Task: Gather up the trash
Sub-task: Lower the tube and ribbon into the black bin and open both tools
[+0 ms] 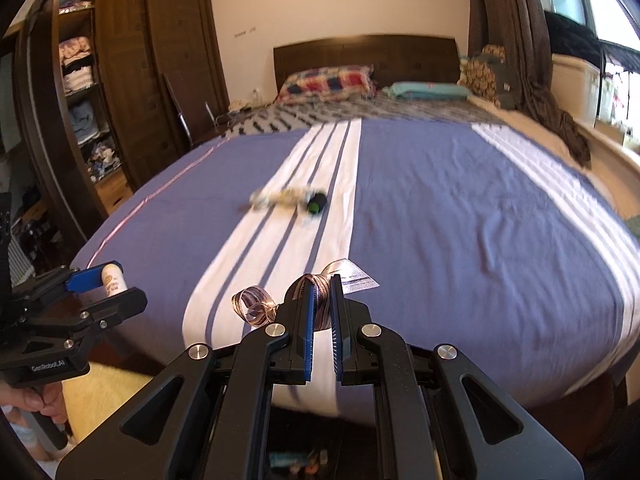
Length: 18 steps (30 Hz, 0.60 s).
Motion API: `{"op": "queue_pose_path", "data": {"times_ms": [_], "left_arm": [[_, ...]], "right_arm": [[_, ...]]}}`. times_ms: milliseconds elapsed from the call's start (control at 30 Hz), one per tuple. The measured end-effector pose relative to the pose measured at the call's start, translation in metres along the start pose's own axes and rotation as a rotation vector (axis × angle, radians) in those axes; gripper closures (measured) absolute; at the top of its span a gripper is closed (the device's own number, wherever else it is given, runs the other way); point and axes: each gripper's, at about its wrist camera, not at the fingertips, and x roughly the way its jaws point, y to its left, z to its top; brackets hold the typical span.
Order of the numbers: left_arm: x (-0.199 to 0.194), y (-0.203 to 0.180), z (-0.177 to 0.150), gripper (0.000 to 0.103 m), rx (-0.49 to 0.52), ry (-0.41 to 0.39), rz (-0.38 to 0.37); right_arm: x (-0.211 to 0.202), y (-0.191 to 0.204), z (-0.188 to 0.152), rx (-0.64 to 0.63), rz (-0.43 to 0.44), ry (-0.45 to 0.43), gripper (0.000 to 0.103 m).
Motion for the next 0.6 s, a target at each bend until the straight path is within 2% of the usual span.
{"op": "queue_pose_path", "data": {"times_ms": [200, 367, 600], "left_arm": [[0.009, -0.007, -0.044, 0.038, -0.024, 0.079, -0.016], [0.031, -0.005, -0.088, 0.038, -0.058, 0.190, -0.031], [0.065, 0.007, -0.128, 0.038, -0.095, 0.310, -0.013]], "right_arm": [[0.012, 0.006, -0.048, 0.010, 0.026, 0.109, 0.094], [0.030, 0.012, -0.090, -0.002, 0.008, 0.209, 0.094], [0.065, 0.015, -0.131, -0.018, -0.021, 0.349, 0.094]]}}
